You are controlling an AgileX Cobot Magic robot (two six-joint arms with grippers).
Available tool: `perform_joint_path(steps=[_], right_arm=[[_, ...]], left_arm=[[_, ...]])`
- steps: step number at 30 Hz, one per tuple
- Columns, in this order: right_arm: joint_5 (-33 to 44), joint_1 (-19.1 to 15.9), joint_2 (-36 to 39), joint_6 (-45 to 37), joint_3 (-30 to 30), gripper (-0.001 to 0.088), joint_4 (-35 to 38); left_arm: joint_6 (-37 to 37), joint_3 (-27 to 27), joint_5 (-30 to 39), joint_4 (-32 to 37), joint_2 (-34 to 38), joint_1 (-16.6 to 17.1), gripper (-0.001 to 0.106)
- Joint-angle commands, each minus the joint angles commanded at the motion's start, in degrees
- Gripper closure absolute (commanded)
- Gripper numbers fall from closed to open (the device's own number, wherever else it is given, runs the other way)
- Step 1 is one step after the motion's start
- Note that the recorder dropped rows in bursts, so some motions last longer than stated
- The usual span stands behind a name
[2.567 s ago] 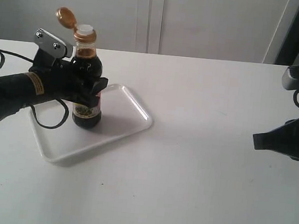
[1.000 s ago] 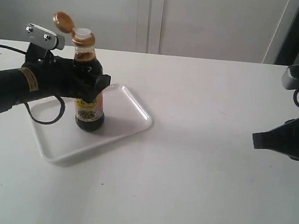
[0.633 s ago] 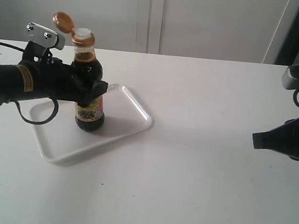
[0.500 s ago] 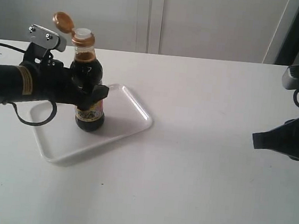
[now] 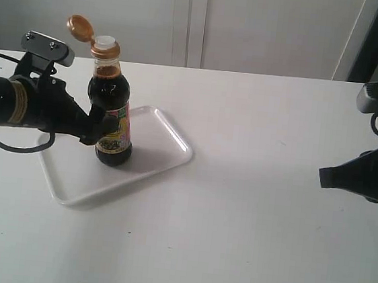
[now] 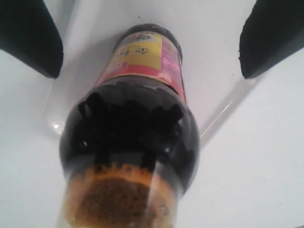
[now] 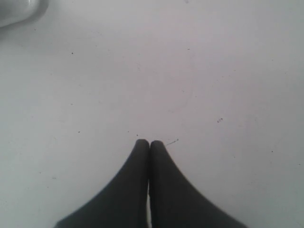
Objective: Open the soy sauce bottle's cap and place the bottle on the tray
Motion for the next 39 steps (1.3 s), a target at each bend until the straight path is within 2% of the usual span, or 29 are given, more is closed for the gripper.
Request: perform_joint_path(steps=[4, 6, 8, 12, 13, 14, 15, 17, 20, 22, 26, 29, 31, 34, 37, 39], right_arm=[[0.38, 0.00, 0.00, 0.00, 0.00, 0.0868, 0.00], [0.93, 0.00, 0.00, 0.00, 0.00, 0.0868, 0.00], [1.23, 0.00, 0.00, 0.00, 0.00, 0.0868, 0.00], [1.50, 0.00, 0.00, 0.00, 0.00, 0.0868, 0.00], [1.86, 0.00, 0.00, 0.00, 0.00, 0.0868, 0.00], [2.08, 0.00, 0.00, 0.00, 0.00, 0.0868, 0.00], [2.36, 0.00, 0.00, -0.34, 0.00, 0.0868, 0.00], [2.62, 0.00, 0.00, -0.34, 0.00, 0.0868, 0.00], [2.62, 0.00, 0.00, -0.34, 0.00, 0.0868, 0.00], [2.49, 0.00, 0.00, -0.34, 0.00, 0.0868, 0.00], [2.49, 0.00, 0.00, -0.34, 0.00, 0.0868, 0.00], [2.35, 0.00, 0.00, -0.34, 0.00, 0.0868, 0.00], [2.24, 0.00, 0.00, -0.34, 0.00, 0.0868, 0.00], [1.97, 0.00, 0.00, -0.34, 0.00, 0.0868, 0.00], [1.00, 0.00, 0.00, -0.45, 0.00, 0.0868, 0.00], [-0.23, 0.00, 0.00, -1.22, 0.00, 0.0868, -0.24]], left_arm=[[-8.78, 0.00, 0.90, 11.80, -1.13, 0.00, 0.019], [-13.97, 0.00, 0.75, 18.11, -2.42, 0.00, 0.033], [-17.12, 0.22, 0.21, 18.11, -3.91, 0.00, 0.050], [-17.45, 0.22, -1.80, 18.11, -6.94, 0.00, 0.082], [-17.45, 0.22, -1.81, 18.11, -8.29, 0.00, 0.096], [-17.13, 0.22, -1.81, 18.11, -8.79, 0.00, 0.101], [-13.05, 0.22, -1.12, 18.11, -9.92, 0.00, 0.105], [-9.22, 0.22, 1.98, 18.11, -11.97, 0.00, 0.105], [-8.88, 0.22, 7.54, 18.11, -15.59, 0.00, 0.105], [-5.68, 0.22, 13.78, 18.11, -18.54, 0.00, 0.105], [7.95, 0.22, 30.51, 18.11, -22.59, 0.00, 0.105], [18.28, 0.22, 48.24, 18.11, -23.45, 0.00, 0.105], [20.66, 0.22, 56.47, 14.59, -23.45, 0.00, 0.105], [26.01, 0.22, 61.10, 2.54, -23.45, 0.00, 0.105], [37.92, 0.22, 61.11, -18.75, -23.45, 0.00, 0.105], [48.79, 0.22, 59.88, -35.81, -23.45, 0.00, 0.105]])
